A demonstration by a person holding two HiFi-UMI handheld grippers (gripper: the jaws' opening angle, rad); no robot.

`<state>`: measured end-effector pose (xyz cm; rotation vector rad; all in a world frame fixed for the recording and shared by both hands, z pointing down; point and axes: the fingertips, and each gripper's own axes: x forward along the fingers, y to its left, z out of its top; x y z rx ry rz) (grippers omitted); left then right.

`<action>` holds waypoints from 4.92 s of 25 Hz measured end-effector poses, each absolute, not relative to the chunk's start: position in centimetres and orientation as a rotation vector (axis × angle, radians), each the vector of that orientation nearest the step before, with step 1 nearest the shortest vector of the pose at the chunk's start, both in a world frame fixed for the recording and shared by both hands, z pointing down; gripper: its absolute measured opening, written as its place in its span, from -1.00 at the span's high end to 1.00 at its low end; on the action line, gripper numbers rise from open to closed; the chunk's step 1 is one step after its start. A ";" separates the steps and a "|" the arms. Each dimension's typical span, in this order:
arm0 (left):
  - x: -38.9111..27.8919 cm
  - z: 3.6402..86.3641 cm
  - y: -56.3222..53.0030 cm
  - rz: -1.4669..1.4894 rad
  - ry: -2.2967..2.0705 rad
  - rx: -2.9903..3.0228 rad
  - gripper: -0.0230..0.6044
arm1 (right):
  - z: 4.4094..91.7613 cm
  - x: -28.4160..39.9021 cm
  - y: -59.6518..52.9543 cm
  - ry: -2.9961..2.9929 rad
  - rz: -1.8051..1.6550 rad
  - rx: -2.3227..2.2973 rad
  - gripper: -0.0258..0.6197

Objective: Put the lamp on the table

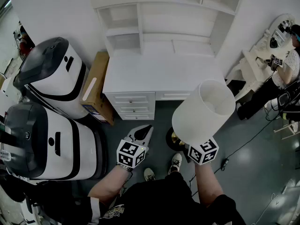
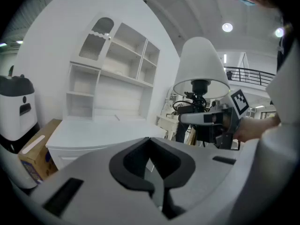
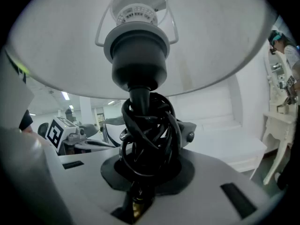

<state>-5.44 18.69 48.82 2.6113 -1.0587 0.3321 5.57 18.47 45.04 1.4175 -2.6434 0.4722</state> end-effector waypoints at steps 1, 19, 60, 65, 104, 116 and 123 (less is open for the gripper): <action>-5.4 48.8 18.7 0.334 -1.058 2.611 0.91 | 45.1 5.6 18.5 -2.642 0.474 1.419 0.69; -5.8 48.8 19.4 0.338 -1.064 2.600 0.91 | 44.9 5.8 18.9 -2.639 0.465 1.424 0.70; 7.5 48.6 8.8 0.310 -1.379 2.424 0.91 | 44.8 19.1 5.0 -2.774 0.430 1.088 0.70; 8.5 48.5 8.3 0.325 -1.383 2.424 0.91 | 44.9 20.1 4.3 -2.777 0.430 1.080 0.70; -0.8 48.9 -5.3 0.338 -1.174 2.541 0.91 | 45.2 10.5 -7.3 -2.700 0.447 1.297 0.70; -4.8 49.4 -8.8 0.345 -1.085 2.573 0.91 | 45.6 6.4 -11.0 -2.656 0.453 1.384 0.70; -6.0 49.6 -9.7 0.345 -1.060 2.583 0.91 | 45.8 4.9 -12.9 -2.644 0.449 1.402 0.70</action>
